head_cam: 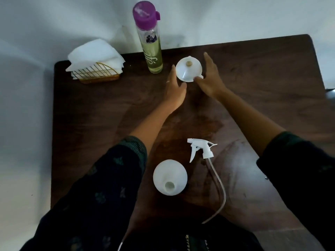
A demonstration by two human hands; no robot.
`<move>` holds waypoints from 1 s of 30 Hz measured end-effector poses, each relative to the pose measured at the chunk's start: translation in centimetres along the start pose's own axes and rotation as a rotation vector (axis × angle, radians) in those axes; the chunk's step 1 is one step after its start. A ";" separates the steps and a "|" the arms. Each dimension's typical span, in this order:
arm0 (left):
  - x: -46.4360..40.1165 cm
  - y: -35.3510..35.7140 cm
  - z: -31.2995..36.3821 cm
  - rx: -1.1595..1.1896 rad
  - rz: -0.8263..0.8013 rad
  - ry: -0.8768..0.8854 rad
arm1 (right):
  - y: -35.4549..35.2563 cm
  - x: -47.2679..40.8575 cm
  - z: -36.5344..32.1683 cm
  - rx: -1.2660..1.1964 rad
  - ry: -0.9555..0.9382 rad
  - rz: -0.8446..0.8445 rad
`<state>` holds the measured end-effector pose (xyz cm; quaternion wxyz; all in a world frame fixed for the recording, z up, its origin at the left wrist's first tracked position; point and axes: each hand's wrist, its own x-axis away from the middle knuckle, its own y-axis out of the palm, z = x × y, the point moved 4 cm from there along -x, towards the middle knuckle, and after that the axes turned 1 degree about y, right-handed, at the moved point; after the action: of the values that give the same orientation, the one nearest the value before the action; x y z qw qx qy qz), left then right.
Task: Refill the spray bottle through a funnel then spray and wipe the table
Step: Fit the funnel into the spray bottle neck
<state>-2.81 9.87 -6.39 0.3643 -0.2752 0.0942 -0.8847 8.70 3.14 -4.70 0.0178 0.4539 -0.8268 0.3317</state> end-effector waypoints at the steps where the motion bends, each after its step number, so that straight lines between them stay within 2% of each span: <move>1: -0.5 0.3 0.4 -0.010 -0.010 0.009 | 0.2 -0.5 -0.5 0.018 -0.009 -0.016; 6: -1.1 0.7 0.6 0.001 -0.006 0.019 | 1.1 -1.2 -0.6 0.020 -0.021 -0.057; 11: 1.7 -0.7 0.3 0.062 0.033 0.083 | 0.6 1.5 -1.4 -0.029 -0.085 -0.039; 15: 7.1 -2.5 1.1 0.116 0.080 0.183 | -0.1 5.5 -3.0 -0.119 -0.186 -0.002; 20: 14.3 -4.4 1.3 0.172 0.128 0.221 | -0.5 11.6 -5.1 -0.156 -0.280 0.006; 30: 26.9 -6.1 0.6 0.275 0.203 0.292 | 0.4 22.3 -7.1 -0.229 -0.366 -0.009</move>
<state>-21.77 -4.41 7.62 0.4679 -0.0809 0.0515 -0.8785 -6.66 -9.17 7.99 -0.0801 0.5051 -0.8466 0.1476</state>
